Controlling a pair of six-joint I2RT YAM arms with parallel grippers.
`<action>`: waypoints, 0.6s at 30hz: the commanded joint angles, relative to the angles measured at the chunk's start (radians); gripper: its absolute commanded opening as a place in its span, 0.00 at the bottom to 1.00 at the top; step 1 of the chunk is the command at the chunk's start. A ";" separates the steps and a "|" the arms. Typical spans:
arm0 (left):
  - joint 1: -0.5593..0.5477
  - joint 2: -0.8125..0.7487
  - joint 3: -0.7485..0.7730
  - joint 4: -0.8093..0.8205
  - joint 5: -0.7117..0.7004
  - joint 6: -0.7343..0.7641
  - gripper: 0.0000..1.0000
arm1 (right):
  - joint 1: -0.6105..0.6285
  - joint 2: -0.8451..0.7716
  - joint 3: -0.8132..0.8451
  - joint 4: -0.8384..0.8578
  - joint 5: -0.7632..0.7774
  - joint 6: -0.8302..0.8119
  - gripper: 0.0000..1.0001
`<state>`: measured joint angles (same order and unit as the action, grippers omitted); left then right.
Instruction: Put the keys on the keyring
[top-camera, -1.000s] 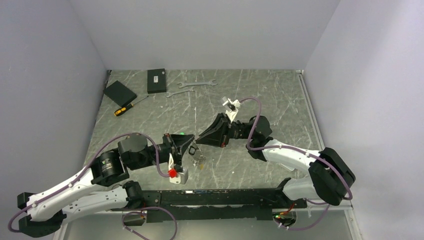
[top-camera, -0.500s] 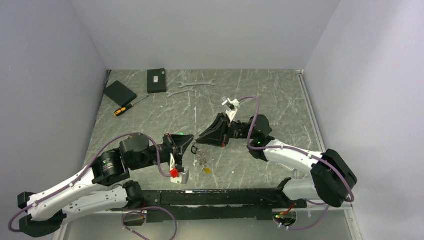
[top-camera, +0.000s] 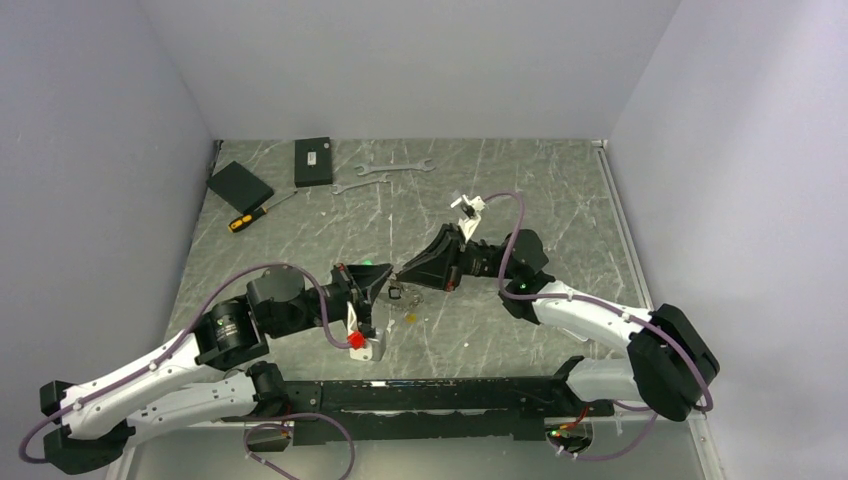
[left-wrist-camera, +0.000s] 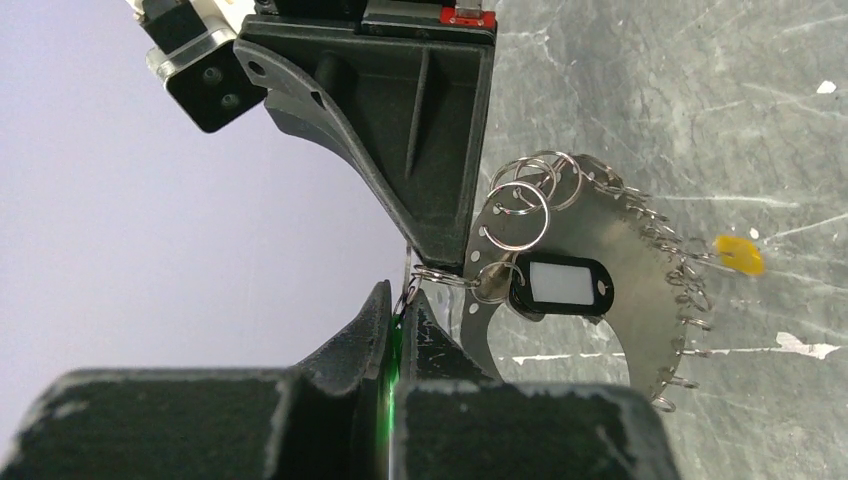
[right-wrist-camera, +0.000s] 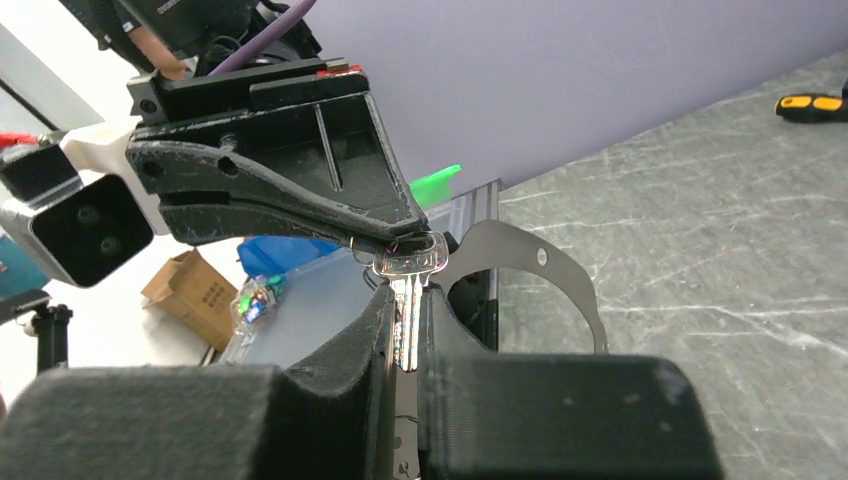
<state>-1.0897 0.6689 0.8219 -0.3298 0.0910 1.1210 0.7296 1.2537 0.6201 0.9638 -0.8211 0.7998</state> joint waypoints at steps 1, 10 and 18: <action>-0.016 -0.017 0.022 0.049 0.113 -0.060 0.00 | -0.064 -0.009 -0.016 0.203 0.091 -0.049 0.00; -0.015 -0.015 -0.017 0.174 0.168 -0.083 0.00 | -0.067 0.040 0.033 0.323 -0.022 -0.026 0.39; -0.016 0.006 -0.044 0.264 0.128 -0.083 0.00 | -0.068 0.044 0.011 0.391 -0.100 0.027 0.41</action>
<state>-1.1007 0.6788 0.7803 -0.1978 0.2237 1.0512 0.6624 1.3075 0.6140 1.2415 -0.8677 0.7982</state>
